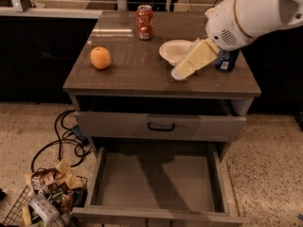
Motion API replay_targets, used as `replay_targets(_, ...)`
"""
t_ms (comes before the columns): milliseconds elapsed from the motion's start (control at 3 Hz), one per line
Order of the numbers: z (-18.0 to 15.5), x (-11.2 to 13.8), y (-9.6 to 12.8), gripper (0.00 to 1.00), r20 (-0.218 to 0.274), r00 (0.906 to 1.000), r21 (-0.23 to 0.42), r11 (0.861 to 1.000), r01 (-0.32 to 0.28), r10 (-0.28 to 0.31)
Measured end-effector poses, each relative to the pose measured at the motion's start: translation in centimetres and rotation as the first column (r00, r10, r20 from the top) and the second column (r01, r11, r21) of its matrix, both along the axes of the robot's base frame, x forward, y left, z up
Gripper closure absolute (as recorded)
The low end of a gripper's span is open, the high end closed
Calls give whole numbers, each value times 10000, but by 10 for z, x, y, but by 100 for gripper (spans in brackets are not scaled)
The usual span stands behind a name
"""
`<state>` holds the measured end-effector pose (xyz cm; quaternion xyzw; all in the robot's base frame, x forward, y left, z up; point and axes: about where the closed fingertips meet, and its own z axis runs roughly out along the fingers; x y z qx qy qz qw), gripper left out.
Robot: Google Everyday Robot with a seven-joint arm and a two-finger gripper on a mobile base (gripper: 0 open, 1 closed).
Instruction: Place orange into middle drawer
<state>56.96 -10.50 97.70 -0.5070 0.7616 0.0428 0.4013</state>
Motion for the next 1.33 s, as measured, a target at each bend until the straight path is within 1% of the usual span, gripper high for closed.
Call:
replay_targets(333,3,41,36,0,835,9965,1720,9850,-148,4)
replay_targets(667,11,73,63,0,1734,9847,2892,9567,-340,-175)
replay_targets(1000,20,80,67,0,2070,9777,3085,9508,-302,-361)
replay_targets(1333,14,84,74,0,2013,9792,3121,9493,-377,-273)
